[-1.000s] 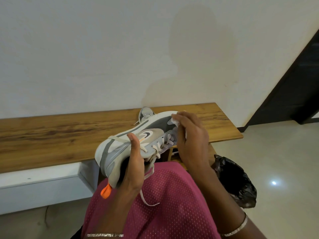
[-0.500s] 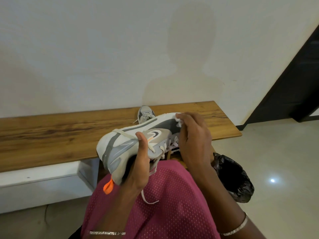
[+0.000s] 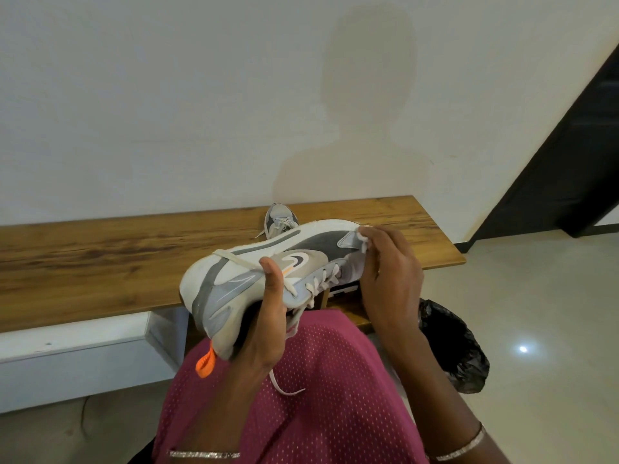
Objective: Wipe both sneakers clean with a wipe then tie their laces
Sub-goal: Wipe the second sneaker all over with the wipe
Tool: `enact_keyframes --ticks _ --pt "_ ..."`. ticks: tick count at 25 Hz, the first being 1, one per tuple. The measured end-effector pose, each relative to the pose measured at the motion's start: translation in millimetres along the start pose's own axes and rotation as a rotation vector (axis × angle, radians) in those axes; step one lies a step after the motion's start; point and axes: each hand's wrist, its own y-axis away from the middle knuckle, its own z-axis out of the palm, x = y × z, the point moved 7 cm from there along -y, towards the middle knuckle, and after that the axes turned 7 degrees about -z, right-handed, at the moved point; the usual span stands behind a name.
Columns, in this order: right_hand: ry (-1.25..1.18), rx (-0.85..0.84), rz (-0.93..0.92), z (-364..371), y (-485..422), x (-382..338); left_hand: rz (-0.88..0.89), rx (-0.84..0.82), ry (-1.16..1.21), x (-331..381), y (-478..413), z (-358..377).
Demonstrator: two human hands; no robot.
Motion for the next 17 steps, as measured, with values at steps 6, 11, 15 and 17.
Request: enact_keyframes --ticks 6,11,15,17 --pt "-0.067 -0.111 -0.219 18.3 11.1 -51.5 -0.020 0.010 -0.018 -7.4 1.8 2.5" --pt "0.102 -0.040 -0.141 5.0 -2.1 -10.8 -0.016 -0.004 -0.025 -1.9 0.7 -4.9" --pt "0.088 -0.025 0.033 3.4 -0.7 9.5 -0.013 0.036 -0.033 -3.7 -2.2 -7.9" --pt "0.044 -0.004 -0.008 6.7 2.4 -14.8 -0.012 0.019 -0.075 -9.5 -3.2 -2.5"
